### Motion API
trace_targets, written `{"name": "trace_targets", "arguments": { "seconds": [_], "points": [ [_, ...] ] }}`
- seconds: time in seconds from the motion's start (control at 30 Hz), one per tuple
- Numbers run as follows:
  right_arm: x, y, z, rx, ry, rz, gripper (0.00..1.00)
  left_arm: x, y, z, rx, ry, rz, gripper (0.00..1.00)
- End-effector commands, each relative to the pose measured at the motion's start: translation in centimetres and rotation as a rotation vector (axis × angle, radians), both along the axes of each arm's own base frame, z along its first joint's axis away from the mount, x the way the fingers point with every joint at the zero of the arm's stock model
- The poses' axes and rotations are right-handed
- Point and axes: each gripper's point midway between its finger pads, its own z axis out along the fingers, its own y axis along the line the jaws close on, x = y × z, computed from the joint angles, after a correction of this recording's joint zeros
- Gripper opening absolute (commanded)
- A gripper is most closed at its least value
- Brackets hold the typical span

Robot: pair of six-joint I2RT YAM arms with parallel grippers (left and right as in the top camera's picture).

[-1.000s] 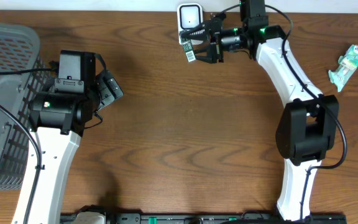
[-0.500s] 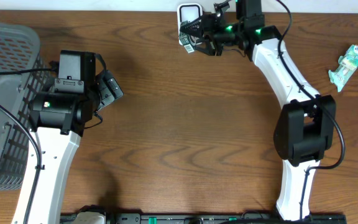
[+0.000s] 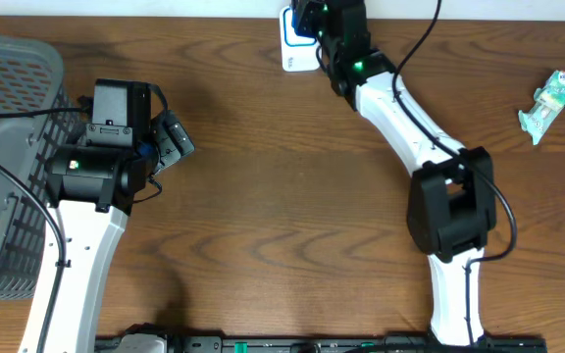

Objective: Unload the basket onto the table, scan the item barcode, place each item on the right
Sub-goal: 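Carry the Zam-Buk tin right and drop it at the table edge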

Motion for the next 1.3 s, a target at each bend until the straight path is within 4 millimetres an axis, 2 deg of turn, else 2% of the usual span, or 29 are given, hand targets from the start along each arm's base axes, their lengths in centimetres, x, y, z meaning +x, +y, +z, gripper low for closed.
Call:
{"name": "trace_targets", "arguments": {
  "seconds": [0.0,0.13,0.33,0.43,0.53,0.6,0.7,0.77,0.8,0.9,1.0,1.03,1.07,1.1,1.13,1.17,1.2,1.23,1.27],
  "points": [
    [1.5,-1.1,-1.8,-0.072,-0.037,-0.070,0.52,0.1,0.2,0.5,0.009,-0.012,-0.001,0.98],
    [2.5,-1.0,-3.4,-0.069,-0.071,-0.085,0.51,0.1,0.2,0.5,0.009,-0.012,-0.001,0.98],
    [2.8,-0.3,-6.3,-0.084,-0.052,-0.075,0.52,0.1,0.2,0.5,0.009,-0.012,-0.001,0.98],
    [2.8,-0.3,-6.8,-0.091,-0.044,-0.073,0.51,0.1,0.2,0.5,0.009,-0.012,-0.001,0.98],
    [2.9,-0.5,-6.0,-0.091,-0.057,-0.076,0.51,0.1,0.2,0.5,0.009,-0.012,-0.001,0.98],
    [2.9,-1.3,-4.5,-0.099,-0.074,-0.084,0.52,0.1,0.2,0.5,0.009,-0.012,-0.001,0.98],
    [2.7,-4.0,-1.6,-0.105,-0.067,-0.119,0.53,0.1,0.2,0.5,0.009,-0.012,-0.001,0.98],
    [2.5,-6.8,0.0,-0.114,-0.046,-0.155,0.54,0.1,0.2,0.5,0.009,-0.012,-0.001,0.98],
    [2.3,-8.8,0.7,-0.124,-0.022,-0.181,0.54,0.1,0.2,0.5,0.009,-0.012,-0.001,0.98],
    [1.5,-14.2,1.3,-0.151,0.058,-0.253,0.54,0.1,0.2,0.5,0.009,-0.012,-0.001,0.98],
    [-0.5,-22.5,-0.4,-0.193,0.225,-0.366,0.53,0.1,0.2,0.5,0.009,-0.012,-0.001,0.98],
    [-1.1,-24.4,-1.1,-0.207,0.268,-0.395,0.53,0.1,0.2,0.5,0.009,-0.012,-0.001,0.98],
    [-2.2,-27.8,-2.4,-0.227,0.340,-0.453,0.53,0.1,0.2,0.5,0.009,-0.012,-0.001,0.98],
    [-3.1,-30.2,-3.2,-0.243,0.388,-0.502,0.53,0.1,0.2,0.5,0.009,-0.012,-0.001,0.98],
    [-4.9,-34.1,-4.5,-0.275,0.471,-0.589,0.52,0.1,0.2,0.5,0.009,-0.012,-0.001,0.98],
    [-6.3,-36.7,-5.1,-0.301,0.523,-0.650,0.52,0.1,0.2,0.5,0.009,-0.012,-0.001,0.98],
    [-7.2,-38.2,-5.4,-0.314,0.551,-0.687,0.53,0.1,0.2,0.5,0.009,-0.012,-0.001,0.98],
    [-8.5,-40.6,-5.7,-0.329,0.589,-0.743,0.54,0.1,0.2,0.5,0.009,-0.012,-0.001,0.98],
    [-9.3,-41.9,-5.9,-0.334,0.611,-0.772,0.55,0.1,0.2,0.5,0.009,-0.012,-0.001,0.98]
  ]
}}
